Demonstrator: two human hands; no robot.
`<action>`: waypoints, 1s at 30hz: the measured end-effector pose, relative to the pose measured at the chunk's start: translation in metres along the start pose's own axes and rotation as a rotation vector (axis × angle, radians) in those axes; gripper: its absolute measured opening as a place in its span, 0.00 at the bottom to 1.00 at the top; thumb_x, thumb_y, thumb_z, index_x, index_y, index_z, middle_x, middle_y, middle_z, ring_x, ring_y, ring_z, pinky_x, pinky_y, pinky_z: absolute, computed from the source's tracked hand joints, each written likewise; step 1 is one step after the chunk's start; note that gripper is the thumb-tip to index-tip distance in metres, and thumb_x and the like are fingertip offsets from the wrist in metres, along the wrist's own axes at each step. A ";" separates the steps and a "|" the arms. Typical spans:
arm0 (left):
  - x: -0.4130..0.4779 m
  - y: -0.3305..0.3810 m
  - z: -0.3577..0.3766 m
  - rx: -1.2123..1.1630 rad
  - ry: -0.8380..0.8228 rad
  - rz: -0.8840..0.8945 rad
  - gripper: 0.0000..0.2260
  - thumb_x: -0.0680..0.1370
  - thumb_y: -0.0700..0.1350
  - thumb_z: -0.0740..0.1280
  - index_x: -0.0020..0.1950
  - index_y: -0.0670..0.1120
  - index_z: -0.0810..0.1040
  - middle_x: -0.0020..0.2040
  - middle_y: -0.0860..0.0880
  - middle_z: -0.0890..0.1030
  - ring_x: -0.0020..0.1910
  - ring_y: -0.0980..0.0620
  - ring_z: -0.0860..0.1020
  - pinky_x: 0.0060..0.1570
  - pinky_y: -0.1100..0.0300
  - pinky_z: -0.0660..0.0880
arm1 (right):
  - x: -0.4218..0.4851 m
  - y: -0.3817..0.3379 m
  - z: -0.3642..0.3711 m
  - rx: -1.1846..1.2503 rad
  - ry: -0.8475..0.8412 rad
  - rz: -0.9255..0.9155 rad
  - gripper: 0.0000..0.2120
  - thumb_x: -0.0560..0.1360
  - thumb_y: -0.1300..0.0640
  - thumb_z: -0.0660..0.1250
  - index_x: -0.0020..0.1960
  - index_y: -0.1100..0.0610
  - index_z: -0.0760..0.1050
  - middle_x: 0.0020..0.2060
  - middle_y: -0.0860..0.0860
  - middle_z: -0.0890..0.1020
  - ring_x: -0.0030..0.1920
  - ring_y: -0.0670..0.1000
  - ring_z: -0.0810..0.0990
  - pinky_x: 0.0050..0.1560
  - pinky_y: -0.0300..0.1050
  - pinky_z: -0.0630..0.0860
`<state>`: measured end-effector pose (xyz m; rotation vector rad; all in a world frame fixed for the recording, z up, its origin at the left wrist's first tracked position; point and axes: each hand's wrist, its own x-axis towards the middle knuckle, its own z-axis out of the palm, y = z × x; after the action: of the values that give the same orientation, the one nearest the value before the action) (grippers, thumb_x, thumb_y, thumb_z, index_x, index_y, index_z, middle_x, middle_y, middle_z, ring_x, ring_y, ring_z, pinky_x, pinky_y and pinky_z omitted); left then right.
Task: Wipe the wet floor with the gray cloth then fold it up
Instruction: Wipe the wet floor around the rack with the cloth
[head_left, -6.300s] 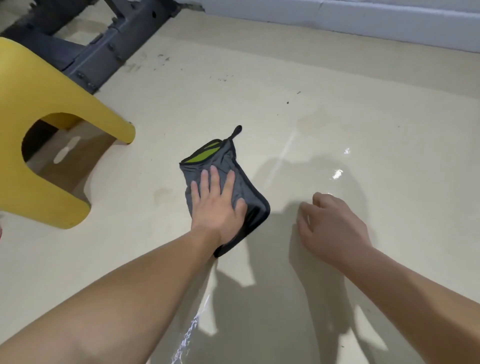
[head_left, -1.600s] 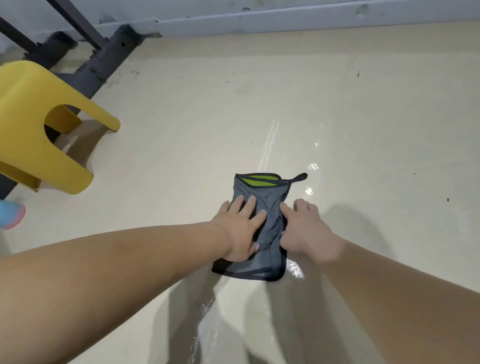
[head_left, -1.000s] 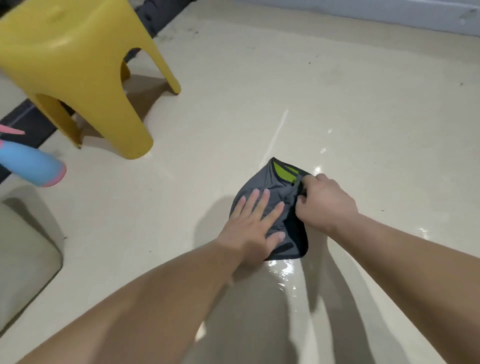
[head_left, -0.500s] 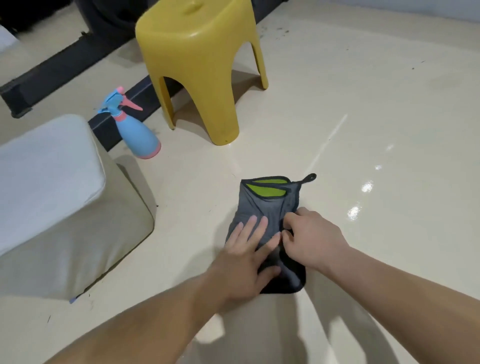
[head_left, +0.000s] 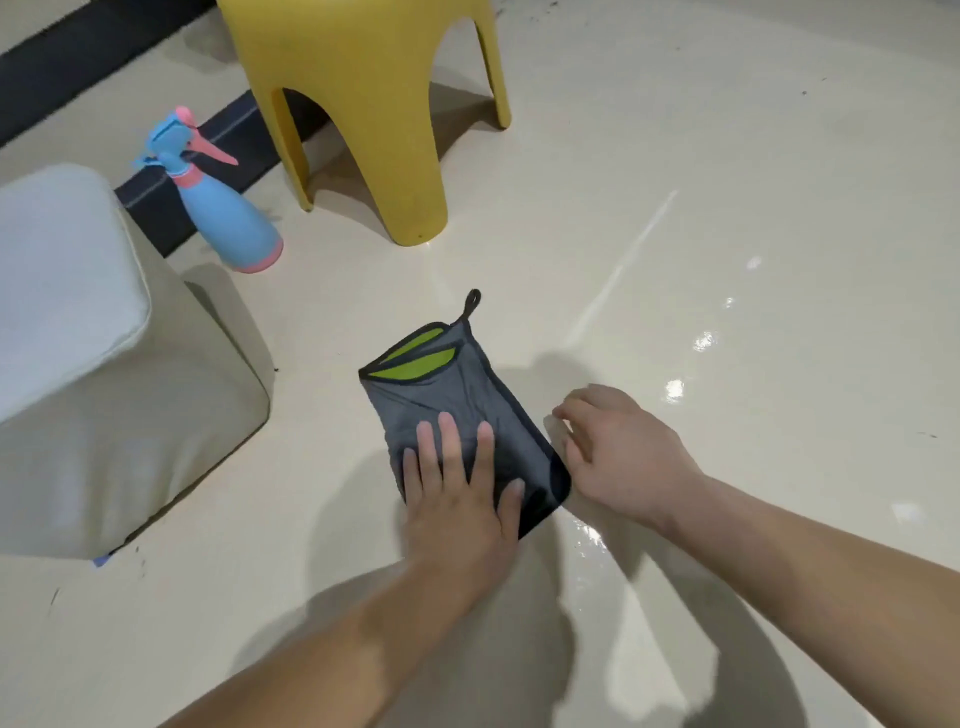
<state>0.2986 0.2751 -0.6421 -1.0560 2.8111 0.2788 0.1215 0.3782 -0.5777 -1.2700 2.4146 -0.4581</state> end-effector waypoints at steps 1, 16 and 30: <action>-0.005 0.015 0.004 0.001 0.005 0.051 0.32 0.82 0.63 0.48 0.83 0.48 0.57 0.83 0.36 0.54 0.82 0.33 0.51 0.78 0.36 0.49 | -0.009 0.008 -0.004 -0.004 0.027 0.019 0.10 0.79 0.54 0.61 0.58 0.52 0.77 0.56 0.45 0.77 0.63 0.48 0.72 0.51 0.46 0.76; -0.072 0.308 0.047 0.105 -0.258 0.961 0.33 0.84 0.61 0.50 0.84 0.49 0.45 0.82 0.38 0.34 0.78 0.34 0.29 0.77 0.35 0.36 | -0.263 0.174 -0.066 0.093 0.220 0.761 0.13 0.79 0.56 0.64 0.63 0.50 0.77 0.58 0.45 0.78 0.60 0.49 0.75 0.57 0.46 0.76; -0.075 0.345 0.017 -0.604 -0.433 0.886 0.27 0.80 0.35 0.56 0.80 0.43 0.64 0.82 0.48 0.61 0.81 0.53 0.57 0.79 0.59 0.54 | -0.303 0.200 -0.090 0.248 -0.063 0.713 0.28 0.79 0.59 0.65 0.78 0.56 0.61 0.78 0.52 0.60 0.78 0.51 0.60 0.69 0.29 0.55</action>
<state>0.1273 0.5813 -0.6014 0.2880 2.6120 1.2997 0.0955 0.7495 -0.5356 -0.2723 2.4509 -0.4657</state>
